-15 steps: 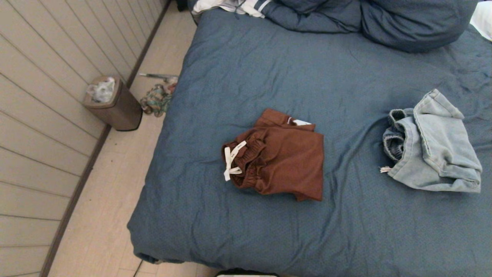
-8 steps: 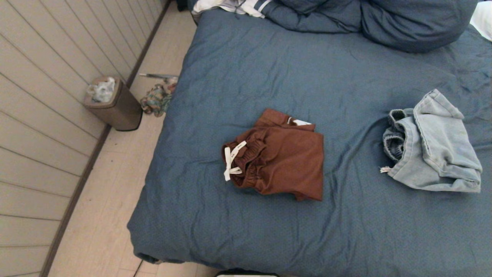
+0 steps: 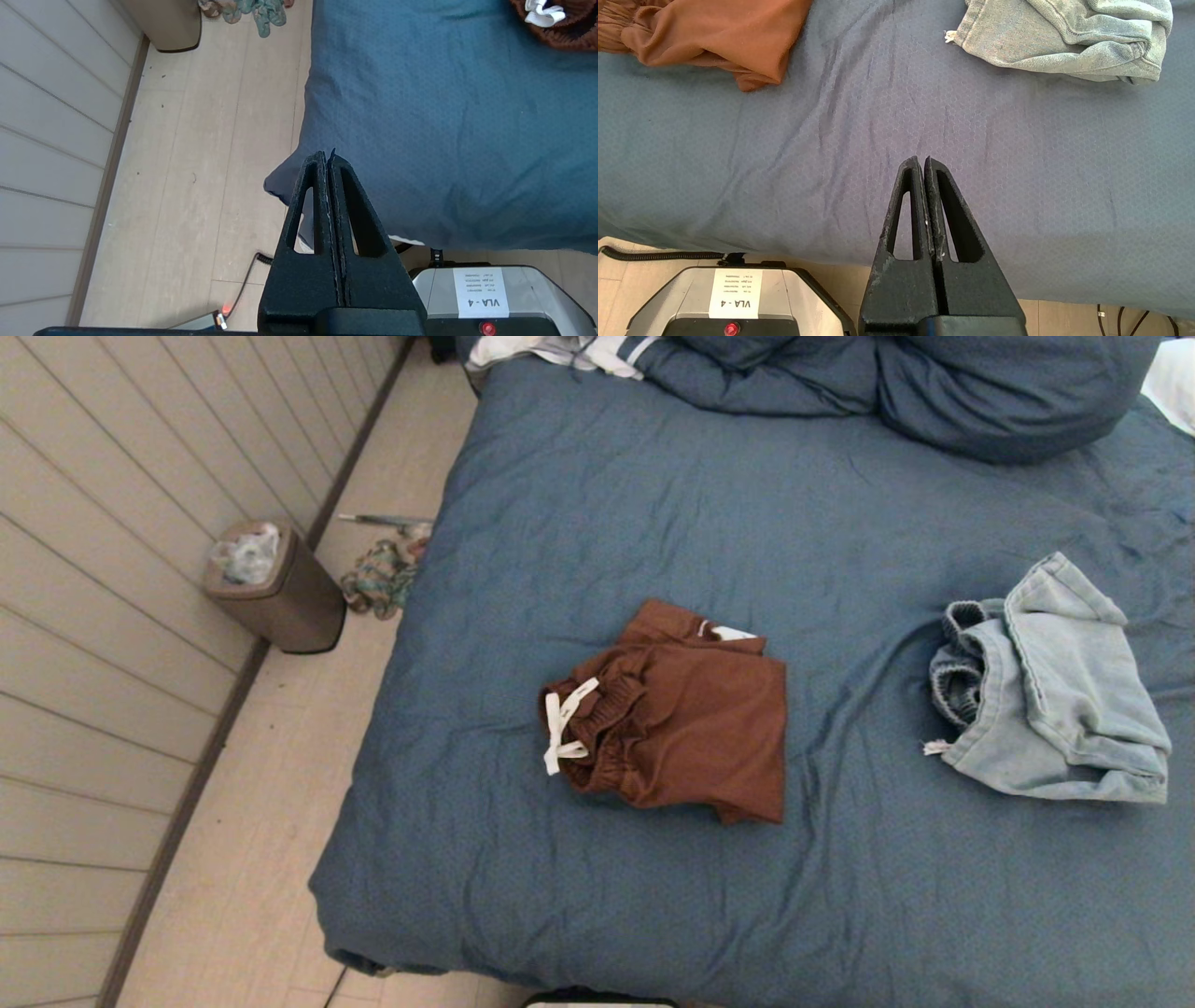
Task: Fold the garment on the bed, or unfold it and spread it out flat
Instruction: Unford the brown shorts
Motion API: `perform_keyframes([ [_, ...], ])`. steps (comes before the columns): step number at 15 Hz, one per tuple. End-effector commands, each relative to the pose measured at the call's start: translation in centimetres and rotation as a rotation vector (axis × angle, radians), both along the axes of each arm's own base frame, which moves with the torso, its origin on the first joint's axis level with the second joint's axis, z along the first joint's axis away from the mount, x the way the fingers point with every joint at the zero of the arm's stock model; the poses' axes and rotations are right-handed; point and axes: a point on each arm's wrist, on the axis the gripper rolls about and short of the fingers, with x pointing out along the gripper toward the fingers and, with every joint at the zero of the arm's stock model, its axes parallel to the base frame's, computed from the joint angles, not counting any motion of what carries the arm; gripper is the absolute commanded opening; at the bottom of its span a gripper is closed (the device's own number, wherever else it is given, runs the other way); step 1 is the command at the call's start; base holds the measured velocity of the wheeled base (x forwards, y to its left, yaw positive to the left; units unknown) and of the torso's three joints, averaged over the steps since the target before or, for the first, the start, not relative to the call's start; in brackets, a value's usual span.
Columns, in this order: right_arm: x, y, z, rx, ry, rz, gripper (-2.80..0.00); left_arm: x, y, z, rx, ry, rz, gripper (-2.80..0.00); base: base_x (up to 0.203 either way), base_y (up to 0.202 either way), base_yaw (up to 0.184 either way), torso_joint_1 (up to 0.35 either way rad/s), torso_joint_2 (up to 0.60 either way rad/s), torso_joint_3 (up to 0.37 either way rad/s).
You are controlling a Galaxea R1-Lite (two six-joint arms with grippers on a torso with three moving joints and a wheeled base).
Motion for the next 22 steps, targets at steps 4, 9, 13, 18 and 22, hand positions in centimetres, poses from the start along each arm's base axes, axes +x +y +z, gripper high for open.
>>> perform_keyframes([
  [4, -0.06, 0.0, -0.11, 0.0, -0.008, 0.0, -2.8, 0.01, 0.0, -0.02, 0.0, 0.004, 0.0, -2.8, 0.0, 0.0, 0.0, 0.0, 0.0, 0.0],
  [9, -0.06, 0.0, -0.11, 0.0, -0.008, 0.0, -2.8, 0.0, 0.0, -0.05, 0.005, 0.005, -0.001, -2.8, 0.0, 0.0, 0.0, 0.0, 0.0, 0.0],
  [13, -0.06, 0.0, -0.11, 0.0, -0.008, -0.001, -2.8, 0.0, 0.02, -0.01, -0.023, 0.002, 0.01, -2.8, 0.0, 0.0, 0.0, 0.0, 0.0, 0.0],
  [18, -0.06, 0.0, -0.11, 0.0, -0.008, -0.001, -2.8, 0.0, 0.03, 0.0, -0.024, 0.001, 0.012, -2.8, 0.0, 0.0, 0.0, 0.0, 0.0, 0.0],
  [22, -0.06, 0.0, -0.07, -0.003, -0.012, -0.001, -2.8, 0.01, 0.02, -0.03, -0.015, 0.005, 0.012, -2.8, 0.0, 0.0, 0.0, 0.0, 0.0, 0.0],
])
